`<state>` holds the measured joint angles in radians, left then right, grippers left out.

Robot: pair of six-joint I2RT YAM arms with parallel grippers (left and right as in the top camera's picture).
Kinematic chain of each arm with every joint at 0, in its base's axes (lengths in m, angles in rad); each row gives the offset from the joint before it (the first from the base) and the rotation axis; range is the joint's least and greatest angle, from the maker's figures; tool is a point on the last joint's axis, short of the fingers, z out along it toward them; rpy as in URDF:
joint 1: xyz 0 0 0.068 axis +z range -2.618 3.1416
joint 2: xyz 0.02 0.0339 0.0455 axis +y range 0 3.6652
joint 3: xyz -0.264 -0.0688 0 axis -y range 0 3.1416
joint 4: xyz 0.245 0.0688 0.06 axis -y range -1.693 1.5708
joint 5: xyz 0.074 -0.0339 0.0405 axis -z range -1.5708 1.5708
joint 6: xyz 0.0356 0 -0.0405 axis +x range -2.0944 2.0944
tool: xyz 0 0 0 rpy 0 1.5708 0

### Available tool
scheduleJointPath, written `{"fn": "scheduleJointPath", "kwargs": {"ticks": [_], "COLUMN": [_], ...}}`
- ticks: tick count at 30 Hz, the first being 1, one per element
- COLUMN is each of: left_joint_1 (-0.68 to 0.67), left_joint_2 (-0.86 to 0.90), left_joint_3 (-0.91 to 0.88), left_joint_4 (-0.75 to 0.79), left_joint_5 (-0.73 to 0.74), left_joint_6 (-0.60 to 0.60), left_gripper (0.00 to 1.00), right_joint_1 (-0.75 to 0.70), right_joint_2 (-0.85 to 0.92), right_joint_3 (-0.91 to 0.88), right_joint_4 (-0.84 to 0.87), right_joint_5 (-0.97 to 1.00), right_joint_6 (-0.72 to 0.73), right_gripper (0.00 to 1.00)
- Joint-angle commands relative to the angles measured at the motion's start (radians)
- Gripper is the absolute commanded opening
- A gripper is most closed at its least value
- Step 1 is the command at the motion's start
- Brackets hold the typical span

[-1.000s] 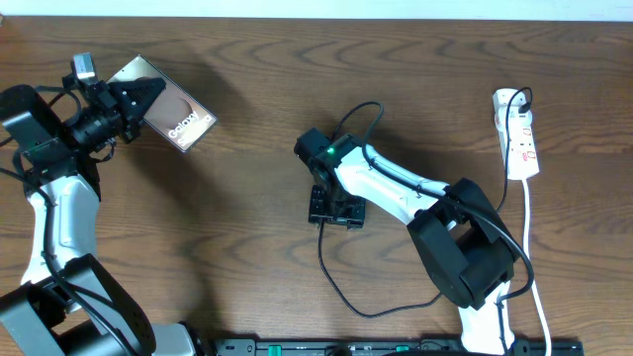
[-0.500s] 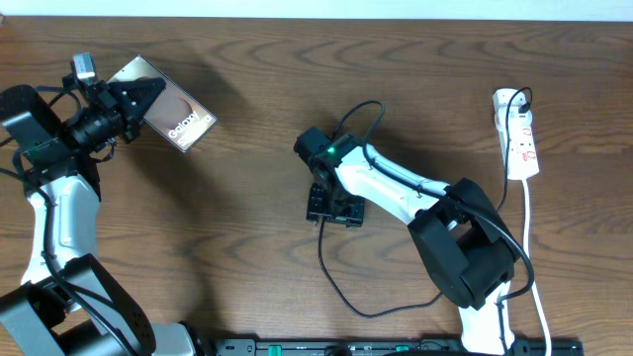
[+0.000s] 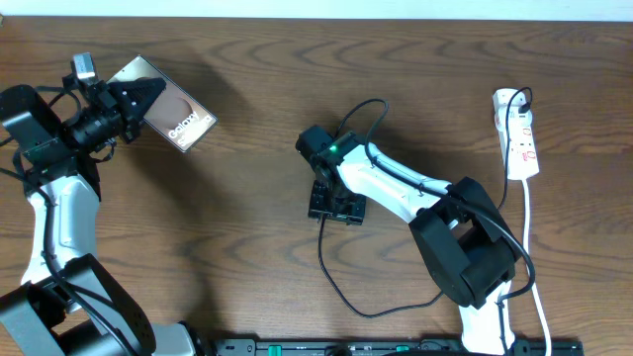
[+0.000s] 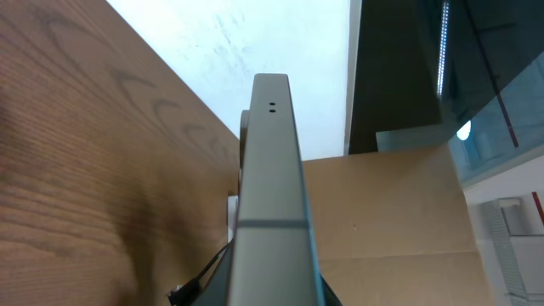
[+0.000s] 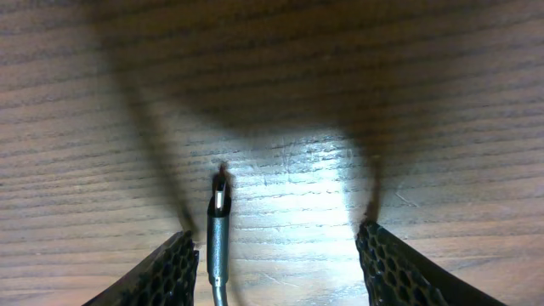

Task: Plug charger to phone and switch on socket
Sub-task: 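Align and close the right gripper on the cable's plug end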

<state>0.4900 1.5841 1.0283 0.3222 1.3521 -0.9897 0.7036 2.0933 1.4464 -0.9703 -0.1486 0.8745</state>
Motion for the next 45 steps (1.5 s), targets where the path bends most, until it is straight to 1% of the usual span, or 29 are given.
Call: {"fn": "scheduleJointPath", "kwargs": {"ticks": [1,3,6,13,15,18,20,23,27,28,38,45], "left_joint_1": [0.002,0.002,0.002,0.002,0.002,0.002,0.002,0.002,0.002,0.002,0.002,0.002], "left_joint_2": [-0.003,-0.003,-0.003,-0.003,-0.003,-0.003,-0.003,-0.003,-0.003,-0.003,-0.003,-0.003], "left_joint_3": [0.0,0.0,0.0,0.0,0.0,0.0,0.0,0.0,0.0,0.0,0.0,0.0], "left_joint_4": [0.011,0.011,0.011,0.011,0.011,0.011,0.011,0.011,0.011,0.011,0.011,0.011], "left_joint_5": [0.029,0.029,0.029,0.028,0.028,0.028,0.028,0.028,0.029,0.028,0.028,0.028], "left_joint_6": [0.014,0.014,0.014,0.014,0.014,0.014,0.014,0.014,0.014,0.014,0.014,0.014], "left_gripper": [0.07,0.07,0.07,0.08,0.08,0.07,0.07,0.08,0.08,0.07,0.07,0.08], "right_joint_1": [0.0,0.003,0.005,0.005,0.005,0.005,0.005,0.005,0.005,0.005,0.005,0.005], "right_joint_2": [0.03,0.03,0.03,0.03,0.03,0.03,0.03,0.03,0.03,0.03,0.03,0.03], "right_joint_3": [-0.008,-0.008,-0.008,-0.008,-0.008,-0.008,-0.008,-0.008,-0.008,-0.008,-0.008,-0.008], "right_joint_4": [0.009,0.009,0.009,0.009,0.01,0.011,0.013,0.014,0.014,0.014,0.016,0.017], "right_joint_5": [0.04,0.041,0.04,0.034,0.029,0.021,0.014,0.014,0.014,0.014,0.01,0.008], "right_joint_6": [0.008,0.008,0.008,0.008,0.008,0.008,0.008,0.008,0.008,0.008,0.008,0.008], "right_gripper": [0.6,0.58,0.51,0.46,0.42,0.39,0.34,0.32,0.24,0.24,0.16,0.13]}}
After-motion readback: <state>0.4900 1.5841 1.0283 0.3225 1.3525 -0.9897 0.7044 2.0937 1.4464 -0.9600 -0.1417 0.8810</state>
